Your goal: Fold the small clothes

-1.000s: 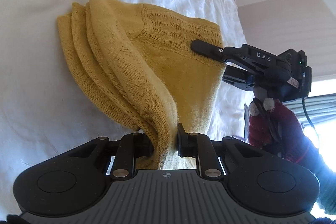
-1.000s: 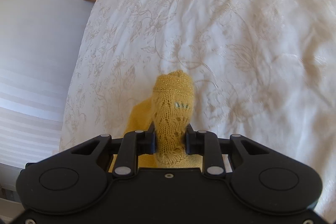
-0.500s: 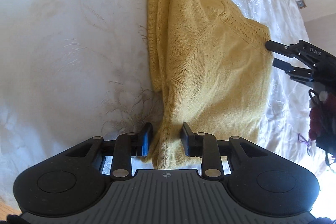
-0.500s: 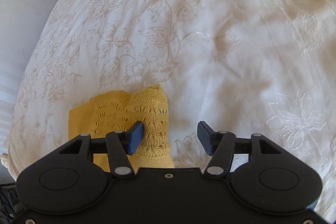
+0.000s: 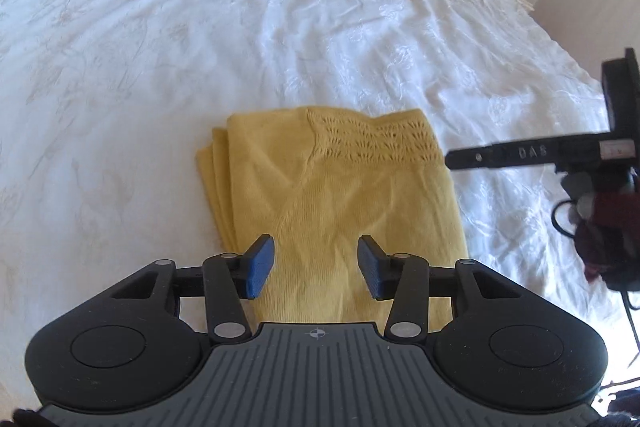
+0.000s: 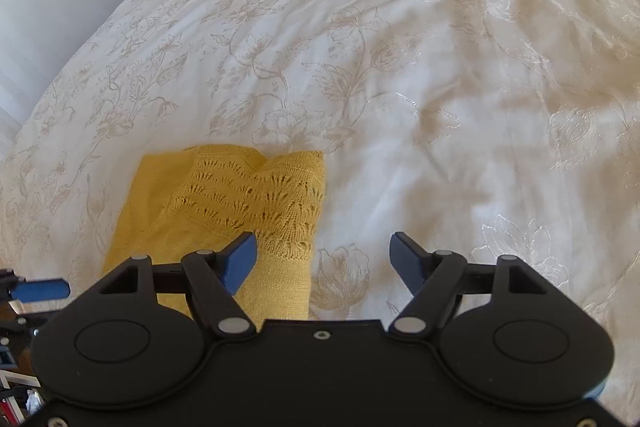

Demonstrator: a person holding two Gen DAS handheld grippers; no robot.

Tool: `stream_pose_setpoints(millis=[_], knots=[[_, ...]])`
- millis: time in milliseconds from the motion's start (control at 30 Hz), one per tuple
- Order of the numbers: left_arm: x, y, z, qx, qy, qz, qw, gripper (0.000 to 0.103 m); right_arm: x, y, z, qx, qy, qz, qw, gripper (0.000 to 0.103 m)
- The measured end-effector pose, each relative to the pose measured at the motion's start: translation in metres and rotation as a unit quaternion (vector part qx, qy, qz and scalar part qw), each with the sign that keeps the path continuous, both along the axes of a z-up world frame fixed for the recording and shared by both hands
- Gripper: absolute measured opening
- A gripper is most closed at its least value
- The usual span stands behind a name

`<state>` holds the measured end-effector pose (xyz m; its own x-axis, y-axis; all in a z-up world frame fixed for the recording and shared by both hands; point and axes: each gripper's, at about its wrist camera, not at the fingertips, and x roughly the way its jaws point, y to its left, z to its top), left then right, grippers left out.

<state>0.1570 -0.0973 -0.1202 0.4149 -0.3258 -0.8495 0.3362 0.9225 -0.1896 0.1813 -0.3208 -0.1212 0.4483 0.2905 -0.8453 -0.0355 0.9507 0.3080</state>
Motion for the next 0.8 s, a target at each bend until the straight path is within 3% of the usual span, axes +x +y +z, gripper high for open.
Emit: stream_pose_setpoints(millis=[200, 333, 400, 600, 767, 800], knots=[[0.06, -0.032, -0.023, 0.012, -0.017, 0.0, 0.9998, 0.045, -0.001, -0.002, -0.001, 0.003, 0.003, -0.015, 1.0, 0.076], [0.081, -0.029, -0.052, 0.036, 0.012, 0.021, 0.9991, 0.045, 0.0, 0.0, -0.002, 0.007, 0.005, -0.018, 1.0, 0.077], [0.084, -0.016, -0.066, 0.034, 0.028, 0.039, 0.9983, 0.046, 0.002, 0.003, -0.002, 0.007, 0.004, -0.016, 1.0, 0.077], [0.074, -0.004, -0.066, 0.032, 0.006, 0.03, 0.999, 0.047, 0.018, 0.009, -0.007, 0.014, 0.006, -0.005, 1.0, 0.085], [0.075, -0.001, -0.068, 0.02, 0.005, 0.044, 0.9988, 0.047, 0.055, 0.015, -0.039, -0.04, 0.046, 0.011, 0.998, 0.086], [0.075, -0.002, -0.069, 0.02, 0.005, 0.044, 0.9988, 0.048, 0.062, 0.014, -0.047, -0.047, 0.056, 0.011, 0.997, 0.09]])
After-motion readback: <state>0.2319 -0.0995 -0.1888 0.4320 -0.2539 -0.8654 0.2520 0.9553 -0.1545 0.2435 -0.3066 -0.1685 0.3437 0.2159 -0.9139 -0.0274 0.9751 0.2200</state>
